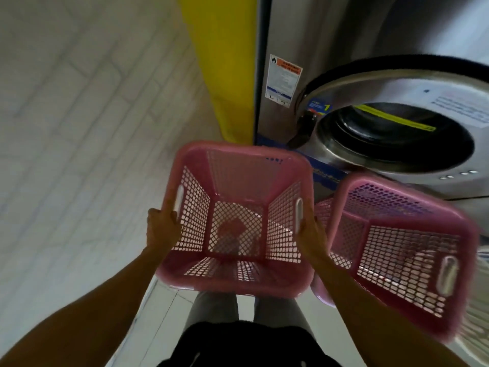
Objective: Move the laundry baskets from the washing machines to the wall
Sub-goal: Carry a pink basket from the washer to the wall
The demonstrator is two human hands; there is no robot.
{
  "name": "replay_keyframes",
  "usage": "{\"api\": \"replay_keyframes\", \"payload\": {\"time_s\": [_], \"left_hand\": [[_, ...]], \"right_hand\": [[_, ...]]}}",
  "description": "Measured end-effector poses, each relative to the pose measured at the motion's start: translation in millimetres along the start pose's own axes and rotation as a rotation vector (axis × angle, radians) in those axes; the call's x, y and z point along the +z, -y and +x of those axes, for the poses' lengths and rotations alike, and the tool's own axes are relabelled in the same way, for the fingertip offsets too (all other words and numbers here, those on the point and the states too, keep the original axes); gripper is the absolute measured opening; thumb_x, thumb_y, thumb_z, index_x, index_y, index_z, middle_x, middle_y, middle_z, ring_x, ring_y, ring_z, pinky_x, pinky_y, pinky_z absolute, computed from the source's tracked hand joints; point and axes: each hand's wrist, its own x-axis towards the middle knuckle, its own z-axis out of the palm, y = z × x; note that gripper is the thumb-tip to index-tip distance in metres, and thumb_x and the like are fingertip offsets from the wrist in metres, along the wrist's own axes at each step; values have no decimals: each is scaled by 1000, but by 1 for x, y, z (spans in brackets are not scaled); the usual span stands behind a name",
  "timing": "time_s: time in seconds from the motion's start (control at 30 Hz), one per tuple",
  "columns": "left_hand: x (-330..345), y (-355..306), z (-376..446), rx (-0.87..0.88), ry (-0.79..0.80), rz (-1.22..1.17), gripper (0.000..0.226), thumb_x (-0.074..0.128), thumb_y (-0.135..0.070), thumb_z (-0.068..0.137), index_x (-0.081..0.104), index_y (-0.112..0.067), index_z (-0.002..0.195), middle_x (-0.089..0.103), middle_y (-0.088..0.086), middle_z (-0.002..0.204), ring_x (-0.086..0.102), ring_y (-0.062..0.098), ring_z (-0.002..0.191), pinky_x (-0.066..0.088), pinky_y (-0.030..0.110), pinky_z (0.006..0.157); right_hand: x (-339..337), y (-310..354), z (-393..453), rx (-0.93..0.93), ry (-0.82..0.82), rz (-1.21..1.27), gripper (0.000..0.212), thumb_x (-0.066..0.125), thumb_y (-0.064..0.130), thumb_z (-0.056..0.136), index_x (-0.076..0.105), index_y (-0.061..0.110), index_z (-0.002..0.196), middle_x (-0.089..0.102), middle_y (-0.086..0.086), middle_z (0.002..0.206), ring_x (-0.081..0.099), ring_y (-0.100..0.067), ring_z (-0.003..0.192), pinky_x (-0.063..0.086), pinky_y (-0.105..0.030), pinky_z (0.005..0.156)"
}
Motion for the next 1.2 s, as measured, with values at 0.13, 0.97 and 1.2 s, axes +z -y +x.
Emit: {"api": "replay_keyframes", "payload": {"time_s": [0.13, 0.97, 1.2], "left_hand": [[-1, 21, -56, -170, -46, -69, 64, 48, -15, 95, 23, -34, 151, 53, 23, 91, 53, 28, 59, 49, 36, 53], [96, 136, -538, -1110, -590, -483, 71, 45, -17, 99, 9, -48, 152, 56, 25, 94, 45, 23, 62, 29, 23, 44], [129, 167, -664, -1334, -720, -534, 78, 50, -18, 96, 7, -53, 150, 59, 23, 97, 55, 33, 82, 50, 39, 63]], "right_hand": [[-9, 10, -5, -110, 1, -90, 76, 44, 16, 103, 1, 45, 160, 58, -17, 123, 53, -18, 76, 42, -25, 59], [86, 103, -263, -1092, 372, -490, 75, 47, 16, 104, 5, 43, 160, 57, -24, 107, 64, -30, 74, 47, -29, 49], [139, 93, -381, -1266, 507, -491, 74, 45, 16, 105, 4, 46, 159, 49, -18, 110, 66, -30, 81, 63, -45, 67]]}}
